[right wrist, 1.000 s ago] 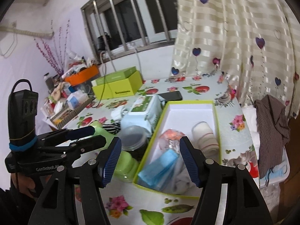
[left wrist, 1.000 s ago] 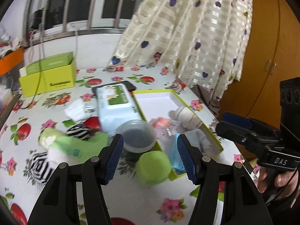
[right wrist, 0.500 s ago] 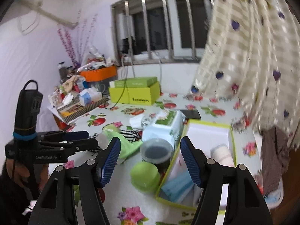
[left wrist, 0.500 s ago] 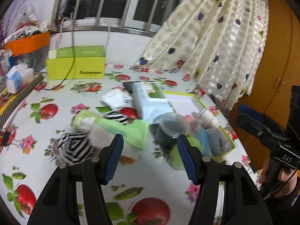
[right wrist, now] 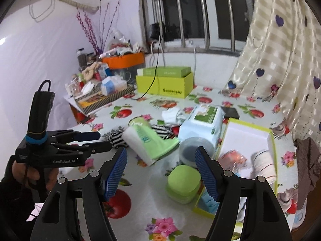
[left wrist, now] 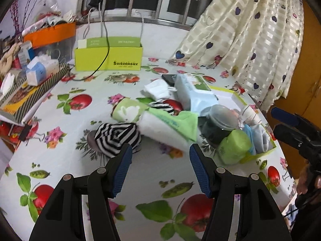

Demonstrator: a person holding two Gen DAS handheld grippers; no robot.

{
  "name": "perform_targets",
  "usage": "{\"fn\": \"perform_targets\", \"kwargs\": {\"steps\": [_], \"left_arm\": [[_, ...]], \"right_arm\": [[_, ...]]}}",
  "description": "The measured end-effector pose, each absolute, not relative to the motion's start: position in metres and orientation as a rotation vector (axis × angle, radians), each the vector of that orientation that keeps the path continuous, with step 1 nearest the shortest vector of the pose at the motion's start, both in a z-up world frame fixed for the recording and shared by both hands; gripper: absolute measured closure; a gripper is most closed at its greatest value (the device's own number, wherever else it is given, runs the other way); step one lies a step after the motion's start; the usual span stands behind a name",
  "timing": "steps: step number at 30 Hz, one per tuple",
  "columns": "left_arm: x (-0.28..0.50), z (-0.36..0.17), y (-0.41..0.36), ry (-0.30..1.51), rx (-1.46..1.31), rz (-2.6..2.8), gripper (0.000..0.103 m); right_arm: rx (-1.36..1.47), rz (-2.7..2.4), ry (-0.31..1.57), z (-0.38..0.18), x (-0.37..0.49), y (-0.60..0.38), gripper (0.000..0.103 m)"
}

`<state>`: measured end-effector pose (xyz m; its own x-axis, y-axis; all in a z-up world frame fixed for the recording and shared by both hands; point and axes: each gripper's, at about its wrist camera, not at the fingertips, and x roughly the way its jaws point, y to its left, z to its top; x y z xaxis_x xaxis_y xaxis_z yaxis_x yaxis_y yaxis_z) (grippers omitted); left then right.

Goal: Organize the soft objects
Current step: 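Withdraw both tools from the tray toward the striped sock and green cloth, then grasp the black-and-white striped sock with the left tool while the right tool grasps the green cloth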

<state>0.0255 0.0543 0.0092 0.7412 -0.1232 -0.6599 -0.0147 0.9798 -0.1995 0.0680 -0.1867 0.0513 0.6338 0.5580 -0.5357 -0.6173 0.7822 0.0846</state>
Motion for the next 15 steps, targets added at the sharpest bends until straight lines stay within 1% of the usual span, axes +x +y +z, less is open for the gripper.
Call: {"fn": "perform_targets", "kwargs": {"steps": [4,15], "left_arm": [[0.026,0.004,0.071,0.752,-0.246,-0.048,0.042],[0.038,-0.005,0.103,0.758,-0.277,0.018,0.042]], "right_arm": [[-0.112,0.688,0.62,0.047,0.071,-0.178,0.033],[-0.136,0.741,0.654,0.039,0.077,-0.149,0.033]]}}
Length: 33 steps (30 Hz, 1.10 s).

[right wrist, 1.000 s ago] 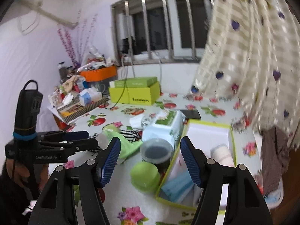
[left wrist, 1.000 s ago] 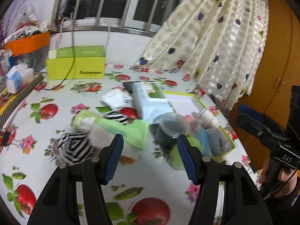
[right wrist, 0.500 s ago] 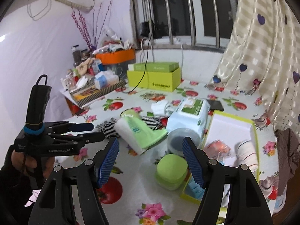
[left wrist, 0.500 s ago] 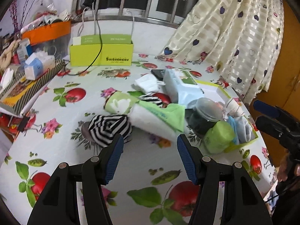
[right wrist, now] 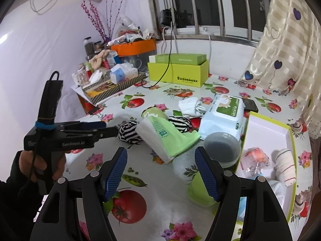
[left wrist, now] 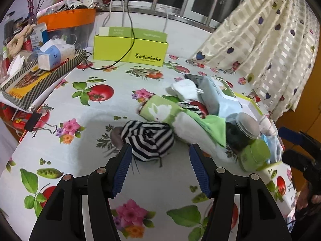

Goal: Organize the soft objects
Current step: 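Grasp the black-and-white striped sock with the left tool while the right tool grasps the green cloth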

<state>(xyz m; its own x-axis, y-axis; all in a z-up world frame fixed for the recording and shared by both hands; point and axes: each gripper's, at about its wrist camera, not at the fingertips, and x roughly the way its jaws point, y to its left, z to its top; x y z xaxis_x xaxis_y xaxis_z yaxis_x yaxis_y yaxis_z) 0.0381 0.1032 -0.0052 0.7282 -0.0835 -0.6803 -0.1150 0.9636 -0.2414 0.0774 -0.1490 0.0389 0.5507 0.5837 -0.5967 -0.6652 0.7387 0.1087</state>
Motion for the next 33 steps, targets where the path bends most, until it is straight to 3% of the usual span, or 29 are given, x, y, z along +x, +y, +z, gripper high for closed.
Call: {"fn": "perform_targets", "kwargs": {"steps": [18,19,23,25,30,33], "left_arm": [[0.093,-0.052,0.115,0.872,-0.285,0.036,0.043],[0.092,-0.053,0.115,0.866,-0.281,0.042,0.046],[0.088,-0.054,0.118,0.859,-0.273,0.06,0.074],[0.086,-0.054,0.122,0.857,-0.285,0.06,0.078],[0.08,-0.055,0.123,0.852,-0.291,0.048,0.08],[0.078,-0.055,0.124,0.849,-0.3,0.039,0.08]], "right_arm": [[-0.21,0.706,0.717,0.028,0.107,-0.117,0.033],[-0.229,0.7,0.722,0.028,0.111,-0.112,0.034],[-0.304,0.681,0.762,0.019,0.127,-0.093,0.055],[-0.33,0.676,0.789,0.012,0.137,-0.084,0.061],[-0.399,0.672,0.848,-0.005,0.153,-0.064,0.062],[-0.425,0.667,0.881,-0.015,0.161,-0.058,0.079]]}}
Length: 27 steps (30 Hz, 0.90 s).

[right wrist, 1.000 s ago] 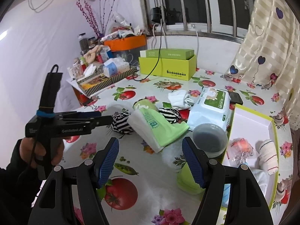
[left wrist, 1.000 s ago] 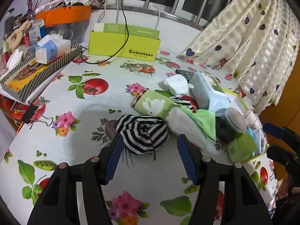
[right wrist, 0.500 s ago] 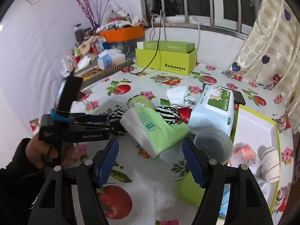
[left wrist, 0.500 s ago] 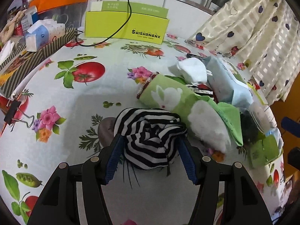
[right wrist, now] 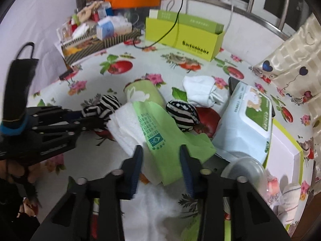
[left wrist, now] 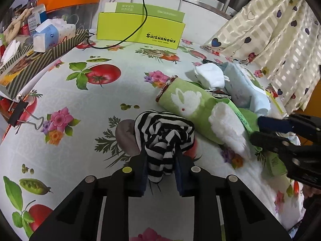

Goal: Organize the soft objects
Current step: 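Grasp the black-and-white striped sock with the left tool while the right tool grasps the green cloth, then carry the green cloth with the right tool toward the tray while the left tool carries the sock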

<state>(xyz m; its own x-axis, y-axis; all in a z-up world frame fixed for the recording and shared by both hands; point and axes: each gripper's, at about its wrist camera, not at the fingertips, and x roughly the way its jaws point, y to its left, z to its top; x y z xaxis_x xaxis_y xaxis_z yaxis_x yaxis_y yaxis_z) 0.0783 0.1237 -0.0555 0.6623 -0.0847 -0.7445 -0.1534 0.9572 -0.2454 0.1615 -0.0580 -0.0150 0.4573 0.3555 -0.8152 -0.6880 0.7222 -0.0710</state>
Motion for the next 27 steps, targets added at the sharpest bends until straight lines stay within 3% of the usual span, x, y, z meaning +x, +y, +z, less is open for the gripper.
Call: {"fn": "perform_targets", "kwargs": {"steps": [2,9,11,14,16,18,20,22,25,27], "left_arm": [[0.078,-0.056,0.125,0.848,-0.311,0.033,0.08],[0.078,-0.056,0.127,0.846,-0.317,0.025,0.08],[0.079,-0.057,0.127,0.845,-0.319,0.023,0.08],[0.079,-0.057,0.127,0.847,-0.313,0.023,0.08],[0.079,-0.056,0.127,0.848,-0.311,0.022,0.08],[0.079,-0.056,0.127,0.848,-0.311,0.021,0.08],[0.079,-0.056,0.127,0.848,-0.311,0.022,0.08],[0.079,-0.056,0.127,0.849,-0.31,0.022,0.08],[0.08,-0.056,0.127,0.849,-0.311,0.019,0.08],[0.081,-0.057,0.127,0.85,-0.308,0.018,0.08]], "right_arm": [[-0.428,0.658,0.897,-0.019,0.166,-0.058,0.089],[-0.397,0.634,0.888,-0.014,0.175,-0.065,0.09],[-0.39,0.631,0.884,-0.013,0.176,-0.066,0.099],[-0.391,0.63,0.891,-0.014,0.179,-0.065,0.099],[-0.414,0.646,0.92,-0.019,0.18,-0.061,0.099],[-0.406,0.649,0.928,-0.02,0.181,-0.06,0.092],[-0.427,0.634,0.929,-0.022,0.181,-0.058,0.07],[-0.43,0.625,0.931,-0.022,0.183,-0.058,0.065],[-0.444,0.627,0.939,-0.023,0.186,-0.055,0.065],[-0.441,0.645,0.943,-0.025,0.188,-0.053,0.078]]}}
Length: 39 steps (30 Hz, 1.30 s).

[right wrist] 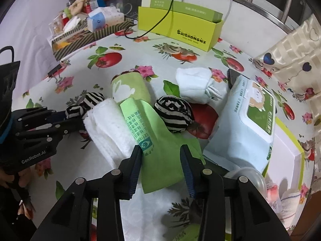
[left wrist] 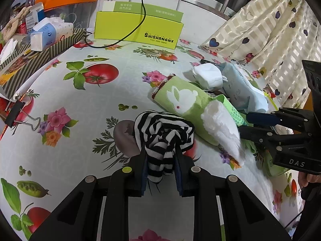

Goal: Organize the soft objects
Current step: 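Carry the green cloth with the right tool toward the tray while the left tool carries the sock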

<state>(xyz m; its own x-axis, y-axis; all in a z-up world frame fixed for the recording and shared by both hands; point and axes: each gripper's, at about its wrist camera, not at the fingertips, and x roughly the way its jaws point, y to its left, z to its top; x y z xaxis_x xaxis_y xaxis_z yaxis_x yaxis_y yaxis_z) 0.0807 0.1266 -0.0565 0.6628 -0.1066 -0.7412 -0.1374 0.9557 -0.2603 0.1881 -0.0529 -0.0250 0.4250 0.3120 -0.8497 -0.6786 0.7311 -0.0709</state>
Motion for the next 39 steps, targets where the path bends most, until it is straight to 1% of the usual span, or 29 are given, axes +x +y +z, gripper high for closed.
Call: {"fn": "perform_targets", "kwargs": {"steps": [1,5,7,11,27,39], "left_arm": [[0.081,-0.056,0.127,0.85,-0.306,0.017,0.08],[0.08,-0.056,0.125,0.849,-0.304,0.016,0.08],[0.078,-0.055,0.125,0.847,-0.305,0.018,0.084],[0.073,-0.051,0.122,0.833,-0.299,0.018,0.086],[0.032,0.003,0.101,0.719,-0.261,0.016,0.087],[0.026,0.032,0.069,0.674,-0.225,-0.035,0.087]], "right_arm": [[-0.437,0.654,0.948,-0.026,0.189,-0.052,0.099],[-0.411,0.66,0.93,-0.026,0.185,-0.055,0.1],[-0.382,0.654,0.91,-0.021,0.183,-0.061,0.1],[-0.332,0.663,0.863,-0.008,0.175,-0.072,0.1],[-0.202,0.746,0.698,0.041,0.118,-0.103,0.1],[-0.153,0.74,0.61,0.065,0.092,-0.132,0.1]]}}
